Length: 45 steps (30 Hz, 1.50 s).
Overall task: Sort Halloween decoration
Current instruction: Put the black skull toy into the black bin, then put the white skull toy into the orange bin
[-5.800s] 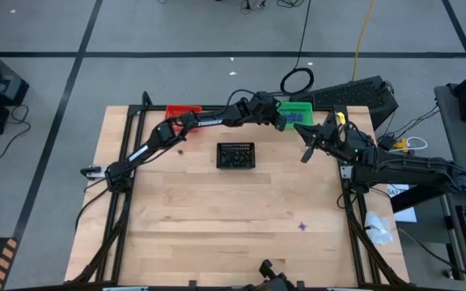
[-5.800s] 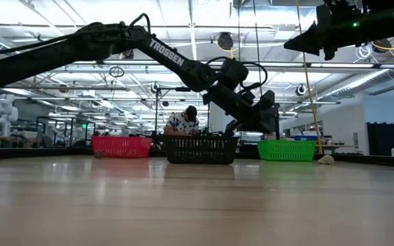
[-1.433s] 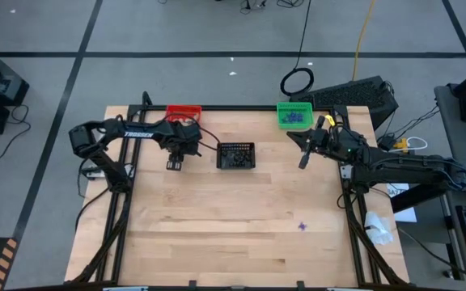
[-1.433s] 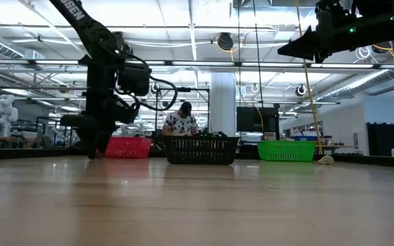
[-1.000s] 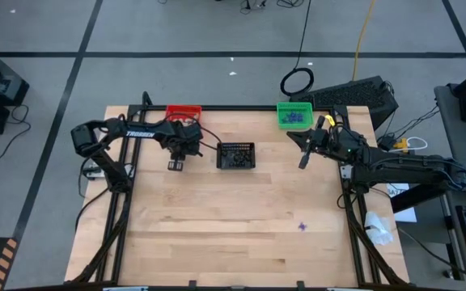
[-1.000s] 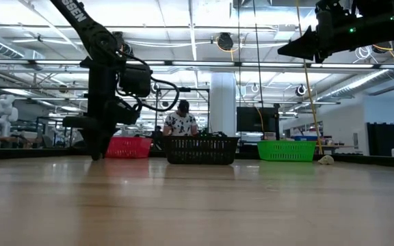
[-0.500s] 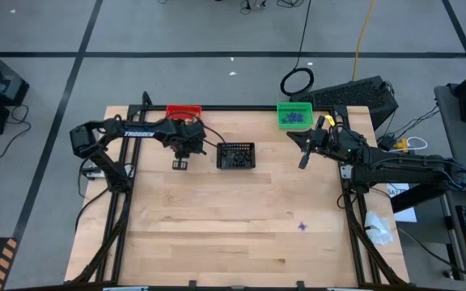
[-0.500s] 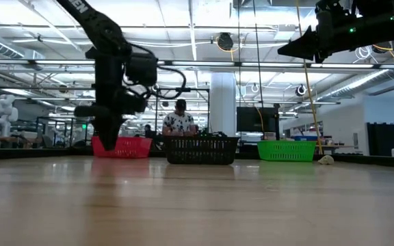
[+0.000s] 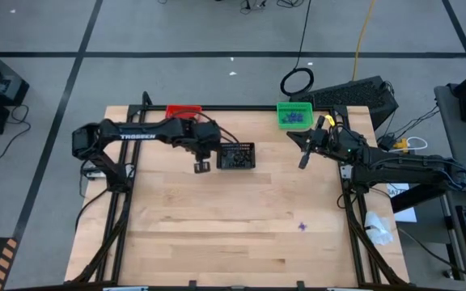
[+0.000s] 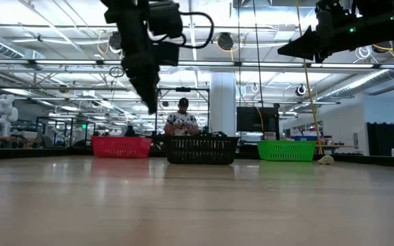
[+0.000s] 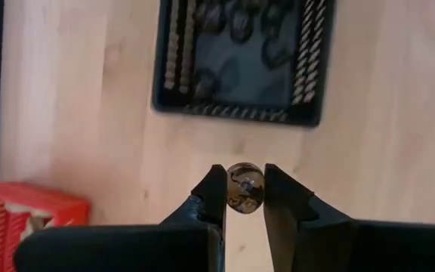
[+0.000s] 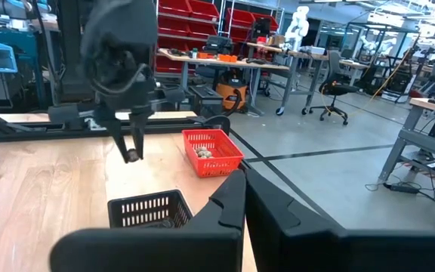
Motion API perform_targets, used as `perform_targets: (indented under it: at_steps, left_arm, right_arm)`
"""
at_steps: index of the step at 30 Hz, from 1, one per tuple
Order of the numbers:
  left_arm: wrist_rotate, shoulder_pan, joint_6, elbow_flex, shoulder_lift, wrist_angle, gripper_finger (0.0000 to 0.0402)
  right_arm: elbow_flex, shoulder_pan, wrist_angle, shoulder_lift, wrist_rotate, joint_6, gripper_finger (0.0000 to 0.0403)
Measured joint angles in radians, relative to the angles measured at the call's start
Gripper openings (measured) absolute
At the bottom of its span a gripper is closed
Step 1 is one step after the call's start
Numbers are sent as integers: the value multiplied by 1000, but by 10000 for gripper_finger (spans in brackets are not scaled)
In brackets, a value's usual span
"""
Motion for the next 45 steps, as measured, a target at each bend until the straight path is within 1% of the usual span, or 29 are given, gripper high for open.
perform_targets:
  at_steps: [4,11,14,18,22,25,28,30,32,37,39,42,45]
  left_arm:
    - [0,-32,-54,55,42,69,46]
    - [6,-27,-77,140,180,199,45]
    - [39,-23,-77,193,259,198,45]
    - [42,-26,-69,251,348,197,47]
    - [42,-20,-70,279,419,196,49]
    - [42,-17,-69,289,450,194,51]
    - [42,-22,-69,290,455,199,53]
    - [43,-27,-69,290,454,195,61]
    - [43,-28,-68,290,442,181,77]
    - [37,-33,-65,324,394,146,132]
    - [37,-38,-66,329,365,132,143]
    - [33,-52,-60,327,310,146,139]
    - [32,-72,-58,291,257,167,108]
  right_arm:
    - [0,0,0,0,0,0,0]
    - [0,0,0,0,0,1,0]
    - [0,0,0,0,0,1,0]
    - [0,0,0,0,0,1,0]
    - [0,0,0,0,0,1,0]
    - [0,0,-5,0,0,1,0]
    - [0,0,-16,0,0,1,0]
    - [0,0,-30,0,0,1,0]
    - [0,0,-39,1,0,0,0]
    - [0,0,-48,2,1,0,0]
    - [0,0,-53,2,1,-1,0]
    - [0,0,-86,2,1,0,0]
    - [0,0,-137,2,2,0,0]
